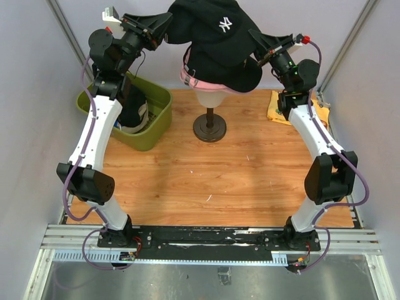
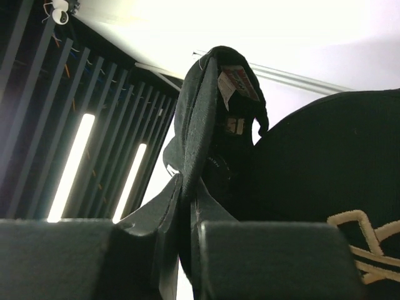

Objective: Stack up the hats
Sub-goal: Stack the hat on the hat.

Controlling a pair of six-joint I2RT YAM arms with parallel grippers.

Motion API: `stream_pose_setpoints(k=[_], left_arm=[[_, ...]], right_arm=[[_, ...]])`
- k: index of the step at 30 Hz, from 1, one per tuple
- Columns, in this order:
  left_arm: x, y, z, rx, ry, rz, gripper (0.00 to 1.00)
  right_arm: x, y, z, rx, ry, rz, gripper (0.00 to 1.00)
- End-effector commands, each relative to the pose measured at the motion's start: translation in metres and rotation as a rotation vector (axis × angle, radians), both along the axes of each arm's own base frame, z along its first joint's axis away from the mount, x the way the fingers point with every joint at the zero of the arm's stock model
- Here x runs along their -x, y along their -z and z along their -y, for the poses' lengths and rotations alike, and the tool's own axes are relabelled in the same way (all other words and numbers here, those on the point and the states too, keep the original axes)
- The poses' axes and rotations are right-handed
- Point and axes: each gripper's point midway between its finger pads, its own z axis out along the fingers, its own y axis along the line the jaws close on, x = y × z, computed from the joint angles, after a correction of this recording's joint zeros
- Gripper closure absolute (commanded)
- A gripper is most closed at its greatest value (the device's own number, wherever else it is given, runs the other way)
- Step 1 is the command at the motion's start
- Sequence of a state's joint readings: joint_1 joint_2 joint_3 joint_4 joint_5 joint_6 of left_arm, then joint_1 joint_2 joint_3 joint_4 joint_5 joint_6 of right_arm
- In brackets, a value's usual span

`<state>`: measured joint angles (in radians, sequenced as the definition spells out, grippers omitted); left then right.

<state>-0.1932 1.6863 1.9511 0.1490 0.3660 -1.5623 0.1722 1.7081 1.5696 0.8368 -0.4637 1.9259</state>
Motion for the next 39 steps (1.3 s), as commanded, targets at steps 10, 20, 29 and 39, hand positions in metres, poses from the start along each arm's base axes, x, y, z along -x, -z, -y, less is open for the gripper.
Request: stream_pose_setpoints(k=[10,20,29,39], left_arm=[[0.017,-0.014,-0.002,-0.013,-0.019,0.093,0.91],[0.040,-0.029,0.002,-0.030,0.011,0.161,1.00],[0.058,-0.029,0.025,-0.070,0.066,0.168,0.99],[0.058,-0.020,0.031,-0.088,0.075,0.151,0.99]], right_arm=[[0.015,-0.010,0.002,-0.104,-0.183,0.043,0.99],[0.021,-0.018,0.007,-0.107,-0.183,0.042,0.98],[0.020,-0.026,0.017,-0.123,-0.157,0.039,0.75],[0.021,-0.027,0.018,-0.118,-0.156,0.021,0.71]])
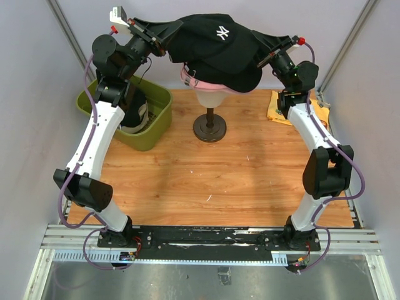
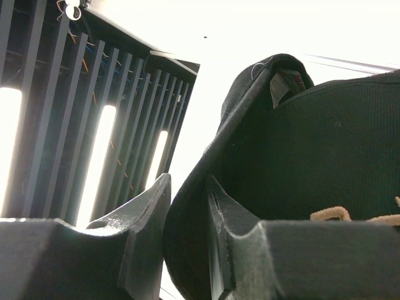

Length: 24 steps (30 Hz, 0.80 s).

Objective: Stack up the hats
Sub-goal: Stack the hat on the hat.

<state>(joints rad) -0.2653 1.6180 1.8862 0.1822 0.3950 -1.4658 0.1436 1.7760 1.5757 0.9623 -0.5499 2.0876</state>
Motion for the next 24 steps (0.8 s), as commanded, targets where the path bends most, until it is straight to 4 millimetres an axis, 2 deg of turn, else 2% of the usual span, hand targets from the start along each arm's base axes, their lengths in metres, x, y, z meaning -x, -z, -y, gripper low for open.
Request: stream_pose_setpoints(k=[1,9,11,15,20,24], left_arm=[[0.019,-0.015,0.001,-0.013,0.013,0.059,1.00],[0.015,-0.010,-0.004,-0.032,-0.036,0.040,0.99],[0.014,-0.006,-0.009,-0.040,-0.076,0.033,0.93],[0.012,0.001,-0.026,-0.067,-0.196,0.020,0.75],[0.018,0.004,-0.041,-0.056,-0.279,0.042,0.63],[0.019,0.006,-0.045,-0.059,-0.294,0.062,0.56]], right_arm=[[0.023,-0.035,0.015,-0.057,-0.029,0.034,0.72],[0.019,-0.041,0.018,-0.087,-0.058,0.024,0.83],[0.019,-0.041,0.018,-0.088,-0.064,0.021,0.86],[0.019,-0.038,0.019,-0.091,-0.077,0.018,0.89],[0.021,-0.036,0.019,-0.084,-0.090,0.017,0.89],[0.024,-0.037,0.020,-0.082,-0.104,0.022,0.89]])
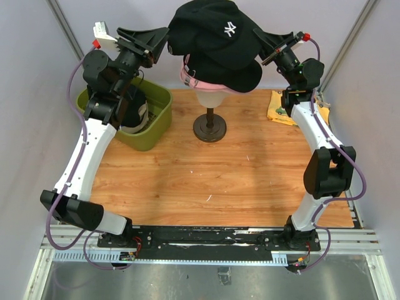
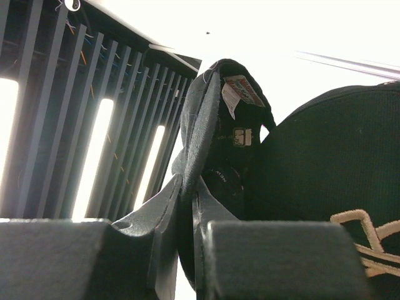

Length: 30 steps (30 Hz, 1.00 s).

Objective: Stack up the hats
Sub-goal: Stack the hat on the hat.

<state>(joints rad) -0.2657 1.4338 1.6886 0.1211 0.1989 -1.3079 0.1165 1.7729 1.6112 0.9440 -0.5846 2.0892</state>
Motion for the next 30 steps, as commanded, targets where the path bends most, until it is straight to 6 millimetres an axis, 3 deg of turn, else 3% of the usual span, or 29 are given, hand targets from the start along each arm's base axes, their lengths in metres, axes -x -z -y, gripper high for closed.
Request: stream_pose_setpoints(k=[1,9,19,24,30], left_arm=[[0.005,-0.012,-0.008,-0.009,-0.049,0.074,0.56],[0.002,0.002,-0.011,-0.024,-0.039,0.062,0.50],[0.006,0.001,-0.024,-0.054,-0.077,0.091,0.44],[0.004,0.002,-0.016,-0.086,-0.036,0.118,0.34],[-0.005,0.009,-0.003,-0.104,0.030,0.120,0.34]], right_arm=[[0.021,-0.026,0.012,-0.100,-0.107,-0.003,0.89],[0.027,-0.021,0.016,-0.118,-0.126,-0.010,0.90],[0.035,-0.026,0.018,-0.111,-0.138,0.002,0.91],[0.038,-0.022,0.018,-0.109,-0.147,-0.003,0.91],[0.040,-0.013,0.020,-0.116,-0.152,-0.015,0.91]])
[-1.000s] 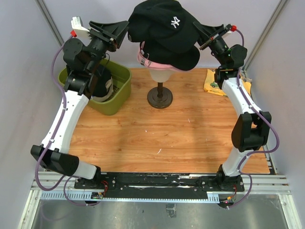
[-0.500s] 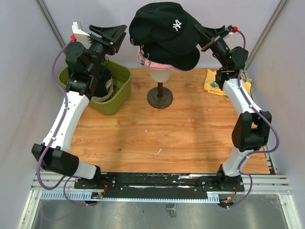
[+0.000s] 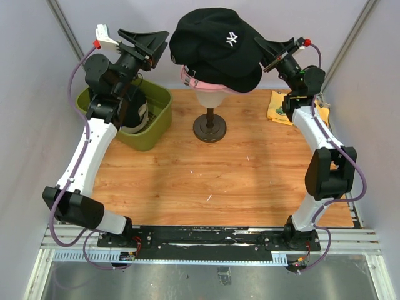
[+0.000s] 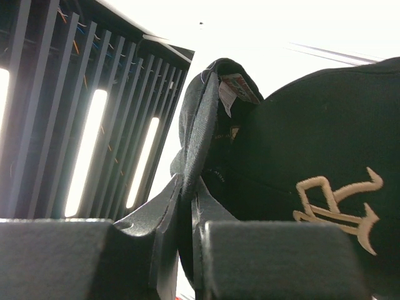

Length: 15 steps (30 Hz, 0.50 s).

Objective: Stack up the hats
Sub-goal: Stack the hat on the hat.

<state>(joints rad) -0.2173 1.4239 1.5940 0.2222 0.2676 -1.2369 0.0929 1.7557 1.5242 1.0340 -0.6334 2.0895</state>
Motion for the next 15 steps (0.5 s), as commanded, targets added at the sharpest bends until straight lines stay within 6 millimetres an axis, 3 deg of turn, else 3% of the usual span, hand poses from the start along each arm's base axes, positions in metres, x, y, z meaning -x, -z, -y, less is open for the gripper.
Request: stream_pose_setpoints(k=[1,8,15], left_arm=[[0.002,-0.011,0.007,-0.034,0.045,0.063,0.34],[-0.007,-0.009,0.016,-0.083,0.074,0.075,0.27],[-0.008,-0.006,0.025,-0.142,0.102,0.110,0.37]], right_arm=[[0.032,-0.029,0.015,-0.145,-0.139,-0.044,0.91],[0.030,-0.022,0.016,-0.151,-0.145,-0.054,0.91],[0.026,-0.020,0.014,-0.145,-0.150,-0.059,0.90]])
